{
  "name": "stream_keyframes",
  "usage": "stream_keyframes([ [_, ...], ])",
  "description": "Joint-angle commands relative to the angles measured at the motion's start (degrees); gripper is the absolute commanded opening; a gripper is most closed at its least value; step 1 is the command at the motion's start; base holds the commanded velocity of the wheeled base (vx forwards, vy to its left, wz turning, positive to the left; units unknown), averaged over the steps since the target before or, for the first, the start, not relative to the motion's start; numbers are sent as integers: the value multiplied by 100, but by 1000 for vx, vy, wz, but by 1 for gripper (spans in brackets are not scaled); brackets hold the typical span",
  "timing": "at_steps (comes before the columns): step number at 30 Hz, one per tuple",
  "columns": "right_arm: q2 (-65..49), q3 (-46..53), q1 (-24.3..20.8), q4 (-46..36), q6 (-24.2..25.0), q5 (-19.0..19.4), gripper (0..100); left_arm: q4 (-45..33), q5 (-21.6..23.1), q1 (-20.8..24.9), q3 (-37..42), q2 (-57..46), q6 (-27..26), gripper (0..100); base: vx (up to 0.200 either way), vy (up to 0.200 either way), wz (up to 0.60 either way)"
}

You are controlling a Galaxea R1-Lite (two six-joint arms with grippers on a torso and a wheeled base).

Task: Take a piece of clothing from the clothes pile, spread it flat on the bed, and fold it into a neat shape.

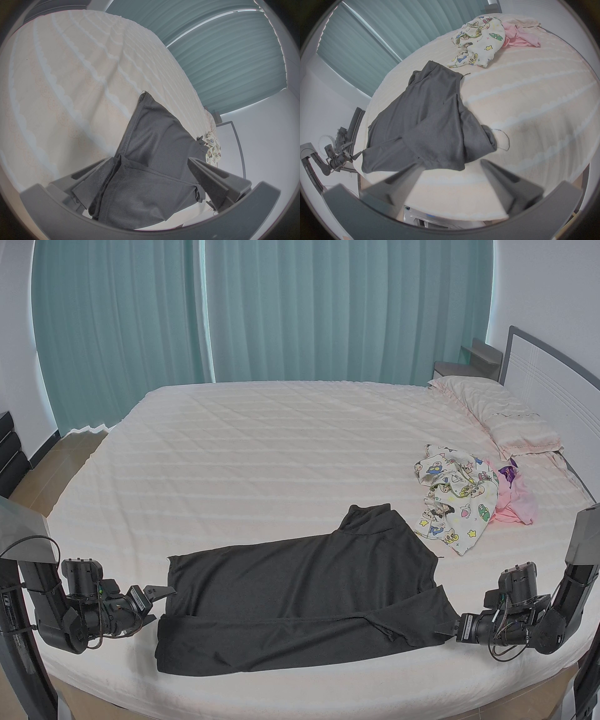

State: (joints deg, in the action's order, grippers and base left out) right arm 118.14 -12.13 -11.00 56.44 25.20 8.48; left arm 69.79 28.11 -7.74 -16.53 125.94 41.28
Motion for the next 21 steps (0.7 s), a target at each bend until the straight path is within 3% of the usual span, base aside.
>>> stream_keyframes([
  [1,78,-132,45,95,38,30,100,-1,1,1,1,9,3,100,0,0,0],
  [8,438,-483,-52,781,802,285,100,-1,1,1,1,9,3,100,0,0,0],
  [21,1414,-967,-8,1405,750,373,100,-1,1,1,1,9,3,100,0,0,0],
])
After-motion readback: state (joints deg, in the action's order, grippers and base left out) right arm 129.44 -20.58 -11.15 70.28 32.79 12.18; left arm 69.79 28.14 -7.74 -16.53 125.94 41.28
